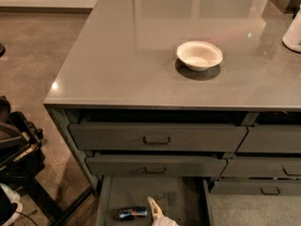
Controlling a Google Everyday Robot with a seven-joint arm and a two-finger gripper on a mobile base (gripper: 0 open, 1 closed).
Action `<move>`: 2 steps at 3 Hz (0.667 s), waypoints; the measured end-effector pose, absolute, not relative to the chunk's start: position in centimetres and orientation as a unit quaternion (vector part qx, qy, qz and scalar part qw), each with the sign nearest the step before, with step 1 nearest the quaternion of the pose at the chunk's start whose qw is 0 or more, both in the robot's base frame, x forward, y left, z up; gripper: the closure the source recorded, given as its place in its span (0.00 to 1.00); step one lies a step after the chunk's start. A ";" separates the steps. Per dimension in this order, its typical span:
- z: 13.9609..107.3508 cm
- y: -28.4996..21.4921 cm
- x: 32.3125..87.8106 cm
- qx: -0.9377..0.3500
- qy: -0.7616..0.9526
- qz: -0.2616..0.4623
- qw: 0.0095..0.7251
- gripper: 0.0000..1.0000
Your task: Pick redbull can from bottom drawer and place on counter
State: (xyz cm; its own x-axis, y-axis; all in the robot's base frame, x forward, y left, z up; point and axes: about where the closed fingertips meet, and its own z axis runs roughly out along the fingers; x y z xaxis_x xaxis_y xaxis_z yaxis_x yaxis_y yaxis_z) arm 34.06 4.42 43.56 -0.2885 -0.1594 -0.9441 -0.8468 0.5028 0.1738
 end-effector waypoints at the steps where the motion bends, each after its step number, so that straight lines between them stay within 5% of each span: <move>1: 43.5 4.7 33.9 -0.359 0.718 0.353 0.481 0.00; 2: 41.9 5.5 35.5 -0.388 0.707 0.347 0.480 0.00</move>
Offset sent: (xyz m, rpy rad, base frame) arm 0.0467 0.0251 -0.0496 -0.1040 -0.1071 0.1388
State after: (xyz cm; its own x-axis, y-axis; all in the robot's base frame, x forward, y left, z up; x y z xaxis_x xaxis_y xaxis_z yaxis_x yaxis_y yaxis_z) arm 35.51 5.52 41.87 -0.2394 -0.2154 -0.9467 -0.8805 0.4591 0.1181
